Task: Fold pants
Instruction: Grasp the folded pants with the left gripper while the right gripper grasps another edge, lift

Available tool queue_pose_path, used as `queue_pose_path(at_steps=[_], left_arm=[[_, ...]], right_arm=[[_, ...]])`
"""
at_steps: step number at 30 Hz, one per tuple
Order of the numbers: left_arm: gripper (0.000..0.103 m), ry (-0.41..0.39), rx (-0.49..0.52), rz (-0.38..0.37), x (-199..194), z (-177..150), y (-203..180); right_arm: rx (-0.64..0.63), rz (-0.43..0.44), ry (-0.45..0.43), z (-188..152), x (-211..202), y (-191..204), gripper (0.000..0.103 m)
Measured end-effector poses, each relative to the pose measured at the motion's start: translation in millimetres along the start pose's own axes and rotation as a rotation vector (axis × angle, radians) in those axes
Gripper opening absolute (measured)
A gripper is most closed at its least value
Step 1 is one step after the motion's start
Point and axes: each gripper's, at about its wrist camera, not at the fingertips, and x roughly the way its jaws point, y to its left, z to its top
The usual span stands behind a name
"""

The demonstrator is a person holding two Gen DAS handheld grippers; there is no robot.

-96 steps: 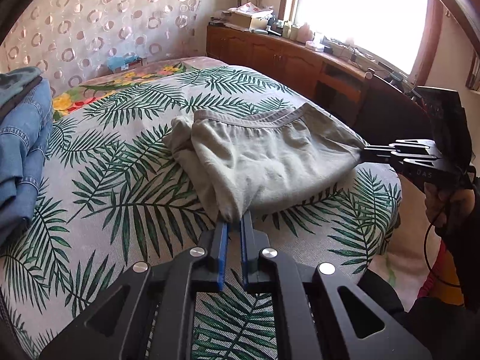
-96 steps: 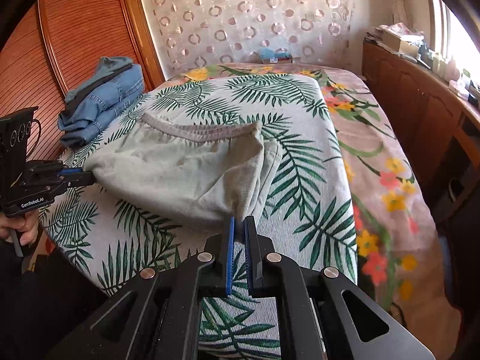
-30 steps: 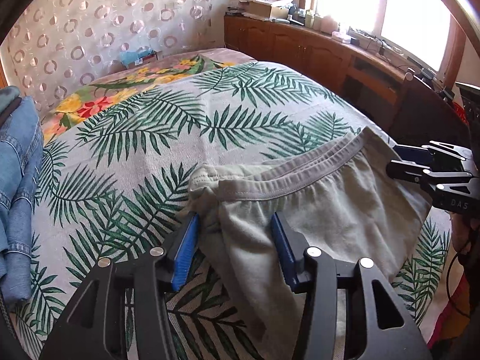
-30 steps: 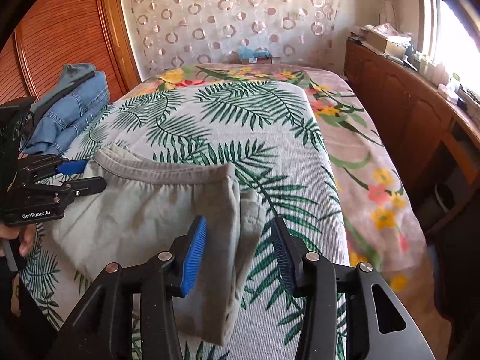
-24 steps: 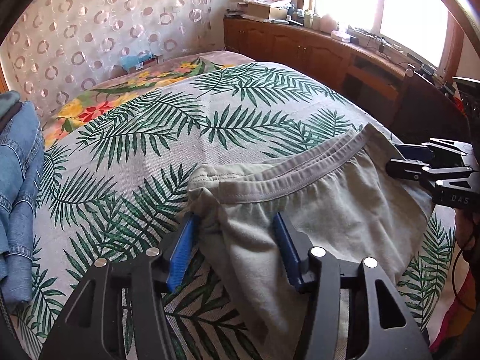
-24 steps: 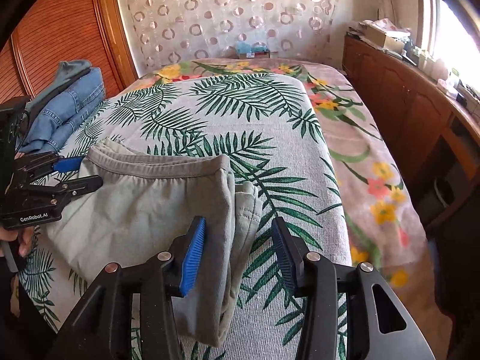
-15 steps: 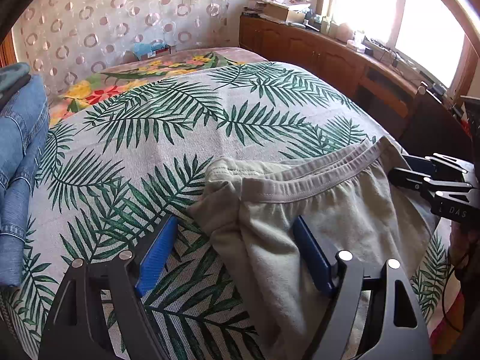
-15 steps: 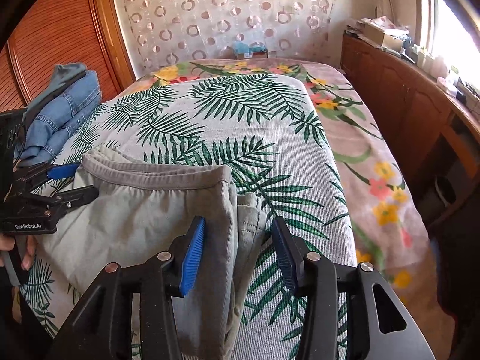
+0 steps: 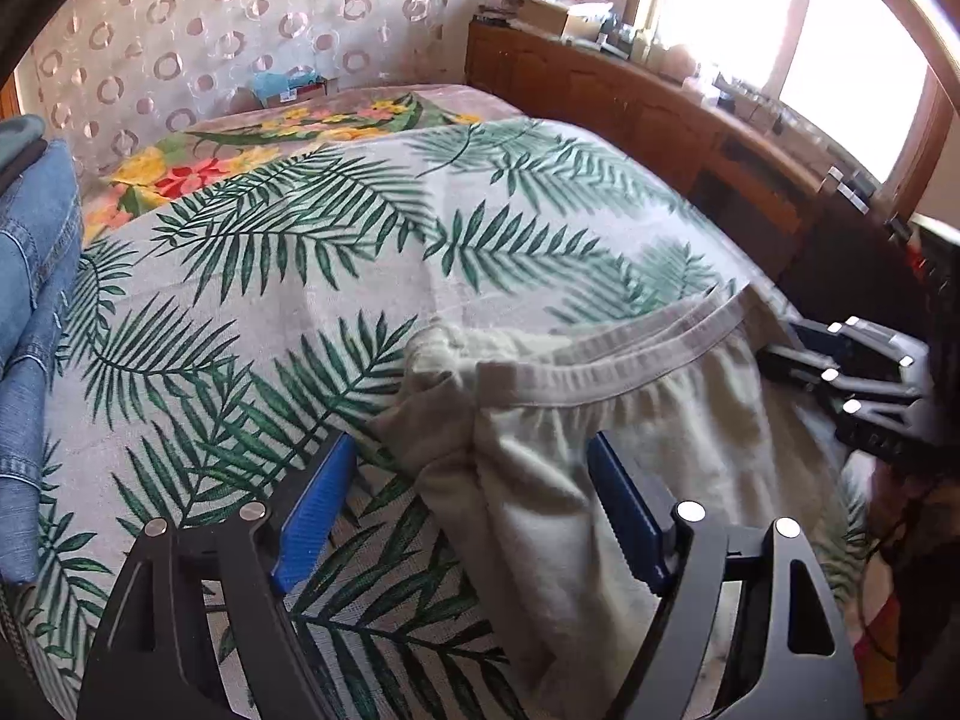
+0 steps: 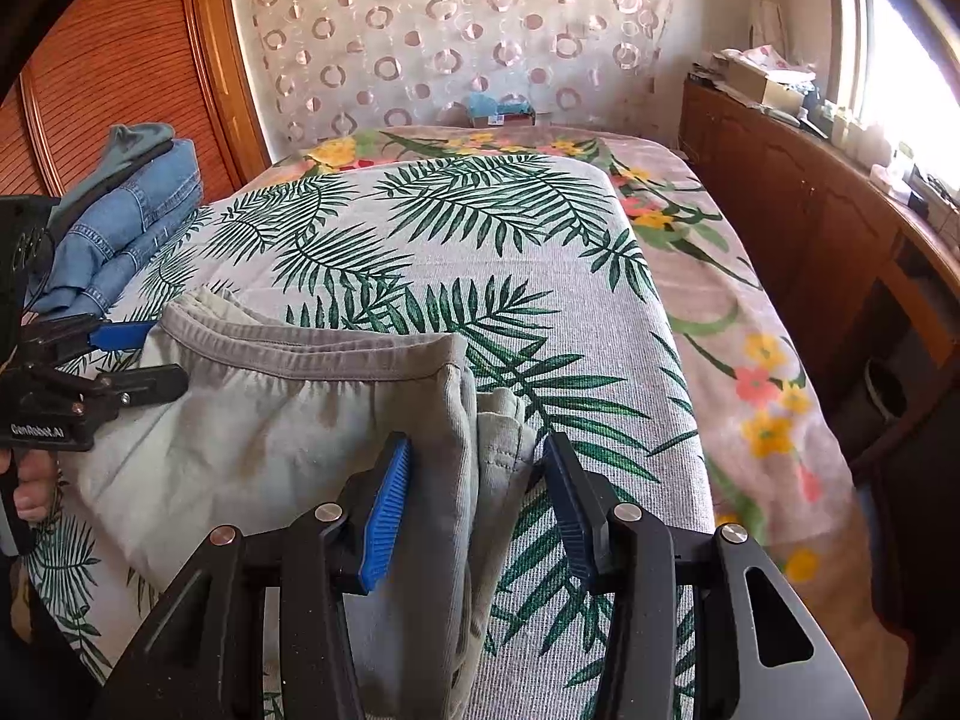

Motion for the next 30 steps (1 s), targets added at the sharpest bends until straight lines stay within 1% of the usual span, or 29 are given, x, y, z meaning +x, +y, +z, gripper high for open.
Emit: queue_pose_path(at_steps=[1,2,3,4,6,11,14,15,16,18,19,20,21,22,23,24,26,30], left_arm=[[0.079,-0.008,-0.014,-0.02,-2,2,2],[0.07,-0.014,-0.022,-0.034,-4,3,3],[0.066,-0.015,-0.026,-0.04,-4,6,3],[0.065,-0.015,-0.023,-0.032,-4,7,3],[0.058,-0.012,-0.017,-0.027,-2,9,3],[0.057,0.015,-0.04,-0.019,7,6,8],[0.057,0.009,-0.024,-0.009,8,5,5],[0.047,0.008,-0.019,-0.011,7,5,4],[0.04,0.003,-0.01,-0.024,6,5,2],[0.025,-0.008,0.012,-0.048,1,5,-7],[0.022,-0.016,0.026,-0.048,-3,5,-11],[0.018,-0.026,0.035,-0.05,-6,5,-14],[0.016,-0.042,0.042,-0.058,-11,5,-17],[0.015,-0.052,0.05,-0.065,-16,6,-19],[0.014,-0.061,0.058,-0.068,-20,6,-21],[0.014,-0.075,0.067,-0.068,-26,6,-24],[0.013,-0.102,0.076,-0.082,-40,7,-28],[0.012,-0.156,0.091,-0.091,-66,5,-34]], right_arm=[[0.001,0.001,0.0,0,0,0,0.047],[0.002,0.001,-0.001,0,0,-1,0.047],[0.0,0.001,-0.002,-1,0,0,0.047],[-0.002,0.002,-0.001,0,0,-1,0.047],[-0.001,0.002,-0.001,0,0,-1,0.047],[0.001,0.005,-0.003,0,-1,-1,0.047],[0.0,0.01,-0.004,-1,-1,-1,0.047],[-0.001,0.015,-0.004,0,-1,-1,0.047],[0.002,0.02,-0.003,-1,-1,-1,0.045],[-0.003,0.041,0.002,-1,-1,-1,0.039],[0.002,0.047,0.001,0,-1,-2,0.036],[0.014,0.053,0.001,0,-1,-4,0.03],[0.018,0.067,0.005,1,-1,-5,0.022],[0.015,0.087,0.01,1,0,-5,0.021],[0.025,0.091,0.013,2,0,-7,0.015],[0.043,0.098,0.016,3,0,-10,0.012],[0.056,0.12,0.019,4,0,-10,0.01],[0.033,0.116,-0.035,7,-14,-1,0.01]])
